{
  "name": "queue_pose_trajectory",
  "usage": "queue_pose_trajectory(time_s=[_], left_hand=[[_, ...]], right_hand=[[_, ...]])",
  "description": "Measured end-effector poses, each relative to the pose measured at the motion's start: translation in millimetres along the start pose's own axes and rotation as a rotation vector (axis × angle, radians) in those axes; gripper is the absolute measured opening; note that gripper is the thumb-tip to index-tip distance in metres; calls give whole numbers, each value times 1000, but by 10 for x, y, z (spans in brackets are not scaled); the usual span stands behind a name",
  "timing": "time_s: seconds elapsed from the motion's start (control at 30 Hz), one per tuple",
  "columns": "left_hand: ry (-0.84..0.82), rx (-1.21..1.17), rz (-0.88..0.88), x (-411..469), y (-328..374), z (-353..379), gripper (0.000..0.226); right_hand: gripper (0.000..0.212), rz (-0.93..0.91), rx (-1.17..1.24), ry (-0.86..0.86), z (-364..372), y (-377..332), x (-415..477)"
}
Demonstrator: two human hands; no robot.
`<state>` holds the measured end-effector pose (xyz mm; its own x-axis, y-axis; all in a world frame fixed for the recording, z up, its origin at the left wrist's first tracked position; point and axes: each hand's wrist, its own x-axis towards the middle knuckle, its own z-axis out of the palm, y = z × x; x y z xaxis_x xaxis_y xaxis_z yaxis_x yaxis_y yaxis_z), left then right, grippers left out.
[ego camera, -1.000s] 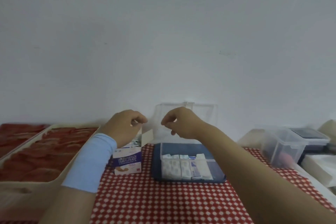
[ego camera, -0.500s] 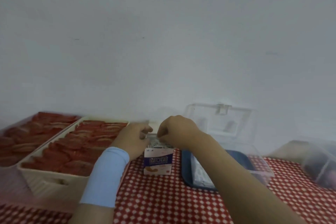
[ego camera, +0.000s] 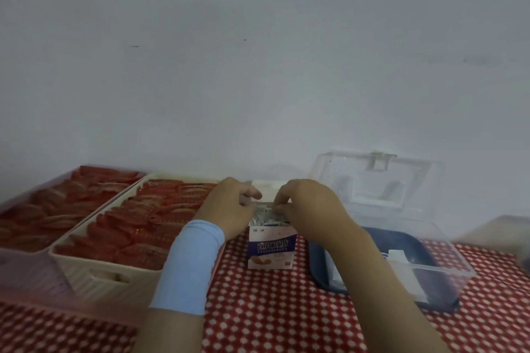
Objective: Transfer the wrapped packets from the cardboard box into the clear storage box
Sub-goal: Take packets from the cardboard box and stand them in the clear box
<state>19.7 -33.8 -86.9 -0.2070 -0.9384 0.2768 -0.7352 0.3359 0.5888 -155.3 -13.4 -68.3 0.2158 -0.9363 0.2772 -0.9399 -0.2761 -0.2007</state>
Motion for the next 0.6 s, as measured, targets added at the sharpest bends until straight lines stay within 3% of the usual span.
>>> queue_pose_trajectory(time_s=[0.2, 0.37, 0.53, 0.6], left_hand=[[-43, 28, 57, 6, 45, 28, 5], [25, 0, 76, -9, 61, 54, 13], [65, -399, 36, -50, 185, -71, 6], [-23, -595, -9, -95, 243, -148, 12]], right_hand=[[13, 4, 174, 127, 43, 80, -50], [17, -21, 286, 94, 86, 86, -68], [7, 1, 545, 292, -99, 121, -49], [8, -33, 729, 280, -214, 110, -95]])
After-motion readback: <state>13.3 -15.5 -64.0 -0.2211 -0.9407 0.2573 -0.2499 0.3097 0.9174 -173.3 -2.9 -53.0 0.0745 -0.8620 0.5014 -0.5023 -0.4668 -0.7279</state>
